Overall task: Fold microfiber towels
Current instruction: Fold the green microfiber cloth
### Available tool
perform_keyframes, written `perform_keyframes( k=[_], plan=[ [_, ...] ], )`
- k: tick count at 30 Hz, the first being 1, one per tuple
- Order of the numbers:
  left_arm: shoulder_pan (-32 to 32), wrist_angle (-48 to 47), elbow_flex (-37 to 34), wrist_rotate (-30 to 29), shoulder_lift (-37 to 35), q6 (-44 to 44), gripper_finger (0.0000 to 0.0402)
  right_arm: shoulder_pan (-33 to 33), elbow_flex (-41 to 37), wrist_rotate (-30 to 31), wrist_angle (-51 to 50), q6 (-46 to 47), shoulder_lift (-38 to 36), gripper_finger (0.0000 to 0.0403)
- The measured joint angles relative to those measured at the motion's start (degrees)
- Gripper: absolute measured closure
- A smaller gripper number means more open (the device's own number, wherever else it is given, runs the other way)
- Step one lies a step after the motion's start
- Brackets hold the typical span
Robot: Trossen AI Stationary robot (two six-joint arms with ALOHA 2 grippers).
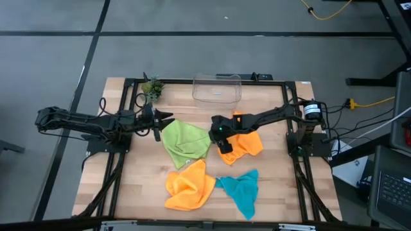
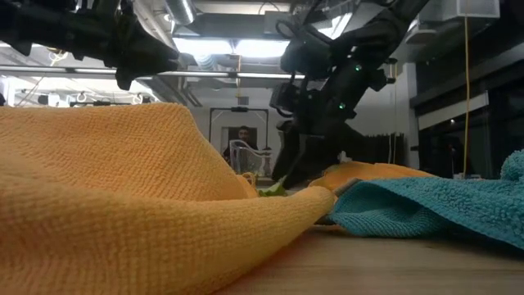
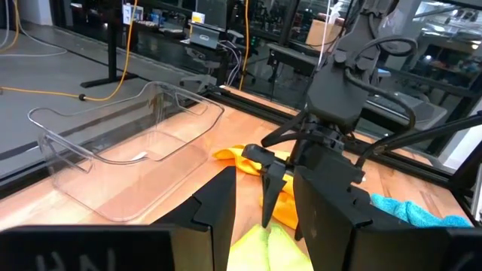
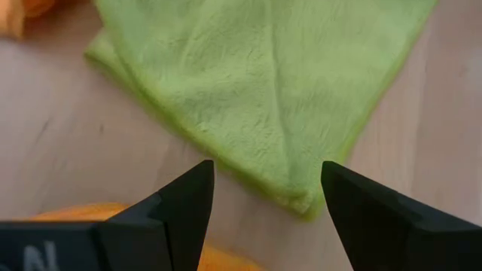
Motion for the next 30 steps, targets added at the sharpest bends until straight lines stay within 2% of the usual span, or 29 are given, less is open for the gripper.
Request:
perform_keyframes(
  k=[10, 18, 30],
  plan=[
    [0.0, 0.0, 0.0, 0.0, 0.0, 0.0, 0.0276, -1.1, 0.1, -0.5, 0.2, -6.6, 0.1, 0.0155],
    [0.0, 0.0, 0.0, 0.0, 0.0, 0.0, 0.0276, -1.1, 0.1, -1.9, -0.6, -5.8, 0.1, 0.0156],
    [0.0, 0.0, 0.0, 0.0, 0.0, 0.0, 0.0276, -1.6, 0.0, -2.0, 1.2, -5.7, 1.5, 0.0192]
  ],
)
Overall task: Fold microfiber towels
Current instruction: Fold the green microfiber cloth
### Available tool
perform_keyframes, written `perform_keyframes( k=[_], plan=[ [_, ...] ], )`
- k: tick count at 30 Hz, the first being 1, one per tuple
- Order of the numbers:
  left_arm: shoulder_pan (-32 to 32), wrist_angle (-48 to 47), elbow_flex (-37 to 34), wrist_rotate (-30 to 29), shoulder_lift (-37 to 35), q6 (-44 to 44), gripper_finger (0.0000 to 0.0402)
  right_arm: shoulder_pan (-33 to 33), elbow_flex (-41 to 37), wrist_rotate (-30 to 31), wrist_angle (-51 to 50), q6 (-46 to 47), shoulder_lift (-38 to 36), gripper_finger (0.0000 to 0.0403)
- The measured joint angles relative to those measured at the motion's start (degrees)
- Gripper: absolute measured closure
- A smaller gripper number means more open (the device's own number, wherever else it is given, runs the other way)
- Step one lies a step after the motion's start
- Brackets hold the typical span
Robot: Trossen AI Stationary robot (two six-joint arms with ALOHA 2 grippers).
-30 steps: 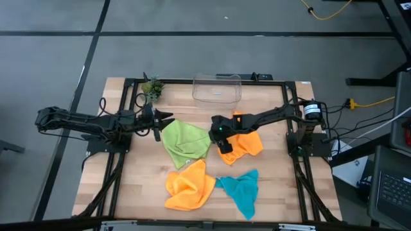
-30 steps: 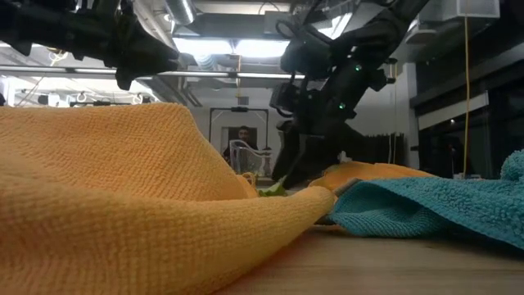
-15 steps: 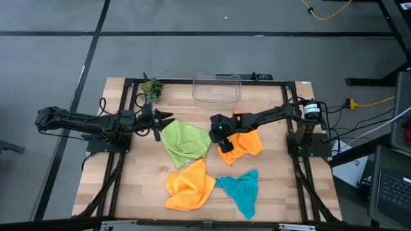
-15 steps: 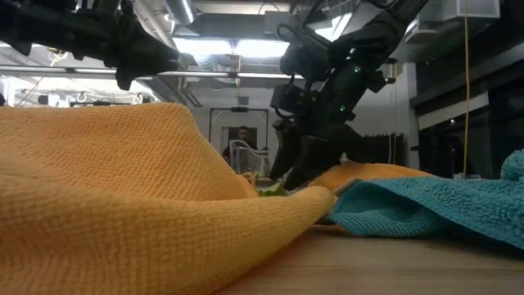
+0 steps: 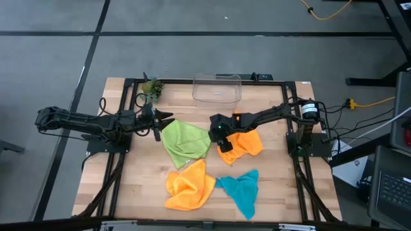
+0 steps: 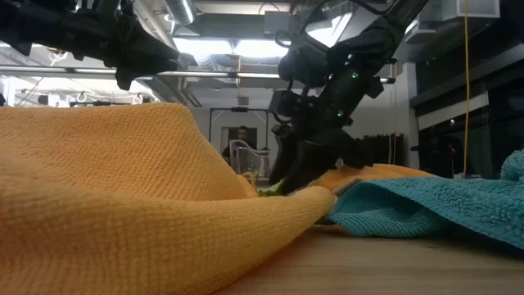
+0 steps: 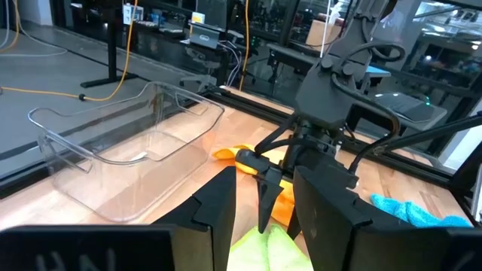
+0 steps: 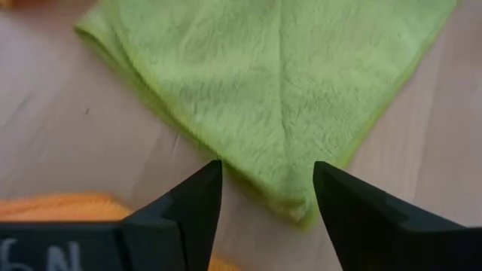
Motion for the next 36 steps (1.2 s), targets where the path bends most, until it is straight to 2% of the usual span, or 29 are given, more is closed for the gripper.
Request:
perform_keyframes(
  k=[16, 19, 22, 34, 36],
  plan=[
    [0.0, -0.1, 0.0, 0.0, 0.0, 0.0, 0.0276, 0.0, 0.0, 0.1, 2.0, 0.3, 0.5, 0.0193],
    [0.0, -0.1, 0.0, 0.0, 0.0, 0.0, 0.0276, 0.0, 0.0, 1.5, 2.4, 0.4, 0.5, 0.0201],
    [0.0, -0.1, 0.0, 0.0, 0.0, 0.0, 0.0276, 0.0, 0.0, 2.6, 2.3, 0.4, 0.5, 0.0229],
    [0.0, -0.1, 0.0, 0.0, 0.0, 0.0, 0.0276, 0.6, 1.8, 2.6, -0.5, 2.6, 0.3, 0.0388],
    [0.0, -0.1, 0.0, 0.0, 0.0, 0.0, 0.0276, 0.6, 3.8, 2.6, -2.8, 4.3, 0.3, 0.0394]
  ],
)
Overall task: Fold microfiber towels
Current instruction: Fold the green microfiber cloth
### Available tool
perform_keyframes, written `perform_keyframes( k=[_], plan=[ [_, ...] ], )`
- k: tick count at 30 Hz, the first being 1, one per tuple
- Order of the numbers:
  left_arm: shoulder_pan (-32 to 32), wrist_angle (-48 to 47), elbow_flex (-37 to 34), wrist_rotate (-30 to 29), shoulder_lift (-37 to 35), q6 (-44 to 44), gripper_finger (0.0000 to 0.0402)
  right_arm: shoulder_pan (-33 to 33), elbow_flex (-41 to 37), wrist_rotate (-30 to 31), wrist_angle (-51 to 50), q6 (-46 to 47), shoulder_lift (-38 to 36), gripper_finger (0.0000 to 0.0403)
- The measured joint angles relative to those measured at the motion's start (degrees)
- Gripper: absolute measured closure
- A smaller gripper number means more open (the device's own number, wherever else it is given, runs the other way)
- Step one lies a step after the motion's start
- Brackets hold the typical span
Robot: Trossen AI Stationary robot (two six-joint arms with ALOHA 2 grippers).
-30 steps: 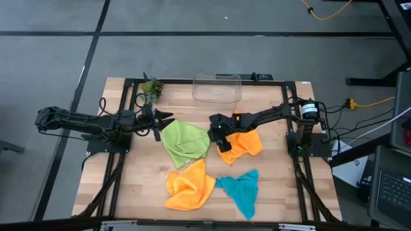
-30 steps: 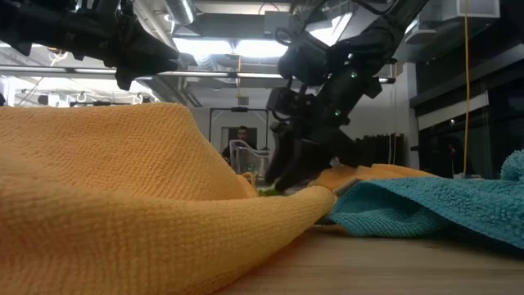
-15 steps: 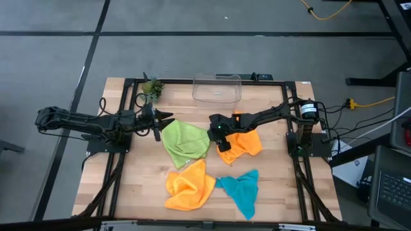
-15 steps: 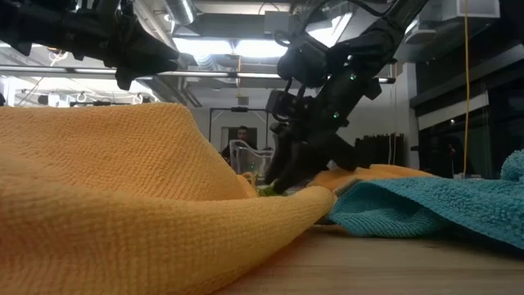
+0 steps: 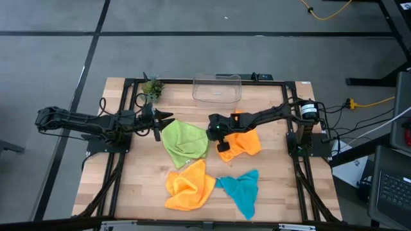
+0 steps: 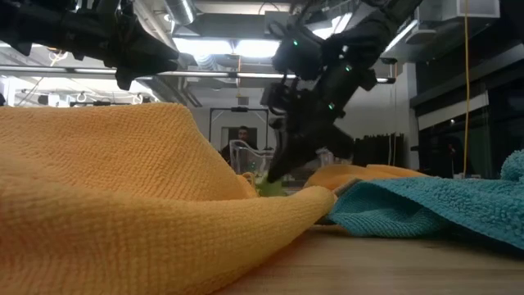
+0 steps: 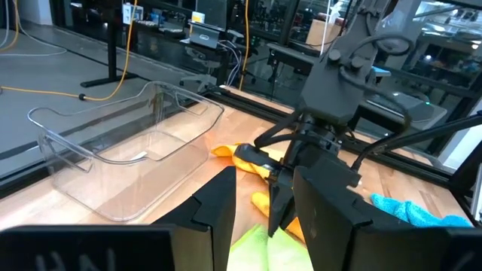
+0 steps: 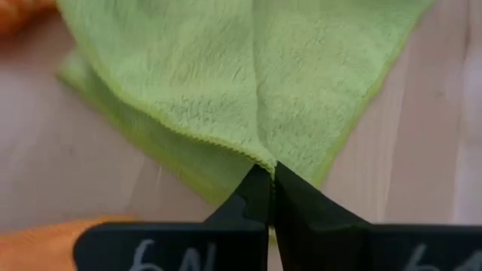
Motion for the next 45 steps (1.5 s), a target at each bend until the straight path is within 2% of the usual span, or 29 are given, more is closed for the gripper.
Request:
perform_keyframes(
  k=[6, 11, 13, 19, 24, 29, 35, 38, 42, 45],
  plan=[
    [0.0, 0.9, 0.0, 0.3, 0.1, 1.3, 0.0276, 0.0, 9.2, 3.1, -9.3, 2.9, 0.0, 0.0397],
    [0.0, 7.7, 0.1, 1.2, 3.2, 0.2, 0.0276, 0.0, 20.0, 7.8, -17.7, 0.8, 0.0, 0.0399],
    [0.0, 7.7, 1.5, 1.8, 5.1, 1.0, 0.0276, -0.5, 24.7, 7.9, -22.0, -0.7, 0.0, 0.0399],
    [0.0, 3.4, 12.3, 1.4, 15.7, 5.7, 0.0276, -2.4, 38.6, 7.6, -33.7, -0.6, -0.1, 0.0400],
    [0.3, 0.6, 21.2, 0.1, 26.0, 7.1, 0.0276, -3.8, 46.4, 7.6, -38.7, 4.3, -0.1, 0.0401],
    [0.0, 0.4, 27.5, -7.4, 34.2, 10.4, 0.0276, -4.0, 48.3, 7.6, -41.2, 6.7, -0.1, 0.0401],
    [-2.3, -0.8, 31.2, -23.6, 38.5, 17.3, 0.0276, -4.0, 48.3, 7.6, -44.8, 9.3, -0.1, 0.0402],
    [-3.0, -7.9, 31.3, -30.5, 39.3, 17.6, 0.0276, -3.9, 48.3, 7.5, -44.7, 9.2, -0.3, 0.0402],
    [-2.6, -17.2, 31.3, -35.4, 38.8, 12.2, 0.0276, -3.9, 49.6, 7.5, -46.2, 9.1, -0.5, 0.0399],
    [-1.5, -22.6, 31.3, -34.1, 38.8, 9.4, 0.0276, -3.5, 51.7, 7.6, -46.6, 7.8, -0.5, 0.0399]
  ],
)
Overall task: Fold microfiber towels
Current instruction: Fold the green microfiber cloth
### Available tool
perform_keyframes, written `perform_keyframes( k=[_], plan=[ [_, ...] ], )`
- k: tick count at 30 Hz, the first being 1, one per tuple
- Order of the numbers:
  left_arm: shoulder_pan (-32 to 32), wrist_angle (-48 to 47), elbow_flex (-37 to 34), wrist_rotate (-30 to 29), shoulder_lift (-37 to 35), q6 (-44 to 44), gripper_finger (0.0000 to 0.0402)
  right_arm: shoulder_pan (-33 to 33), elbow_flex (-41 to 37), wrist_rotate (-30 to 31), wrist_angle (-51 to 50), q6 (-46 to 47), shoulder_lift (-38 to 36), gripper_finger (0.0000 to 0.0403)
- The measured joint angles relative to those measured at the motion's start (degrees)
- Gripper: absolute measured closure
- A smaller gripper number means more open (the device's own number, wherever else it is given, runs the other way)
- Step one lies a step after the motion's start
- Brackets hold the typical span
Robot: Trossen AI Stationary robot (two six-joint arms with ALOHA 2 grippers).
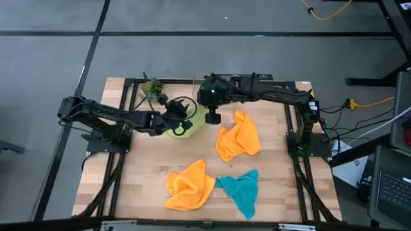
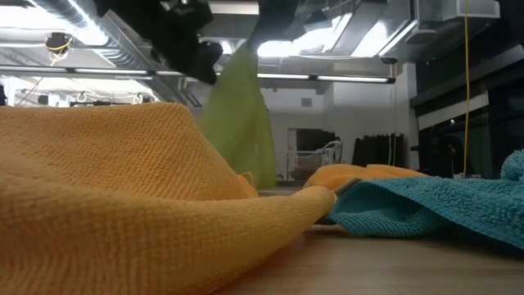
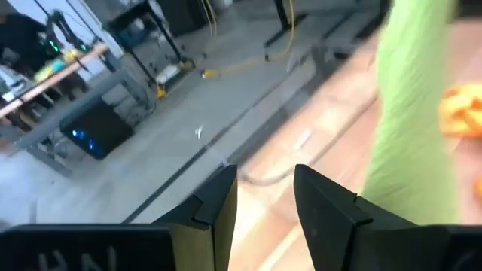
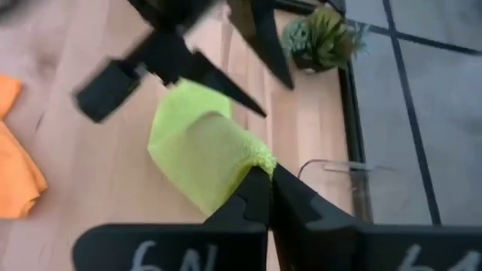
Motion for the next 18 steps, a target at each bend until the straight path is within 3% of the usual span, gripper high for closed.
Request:
perform_keyframes(
  k=[5, 7, 14, 18],
  plan=[
    [2.9, -3.5, 0.0, 12.1, 0.0, -0.9, 0.0276, 1.2, 8.3, 0.0, -2.6, -1.6, -0.1, 0.0401],
    [3.6, -3.4, 0.0, 14.1, 0.0, -0.8, 0.0276, 1.7, 12.0, 2.7, -4.2, -1.6, 0.0, 0.0401],
    [-0.8, 3.2, 0.0, 12.8, -3.1, -0.4, 0.0276, 3.2, 20.3, 30.0, -5.3, -1.3, -0.3, 0.0401],
    [-4.7, 14.8, 0.0, 13.8, -2.5, 5.6, 0.0276, 3.1, 20.0, 39.5, -1.3, 0.2, -1.0, 0.0401]
  ],
)
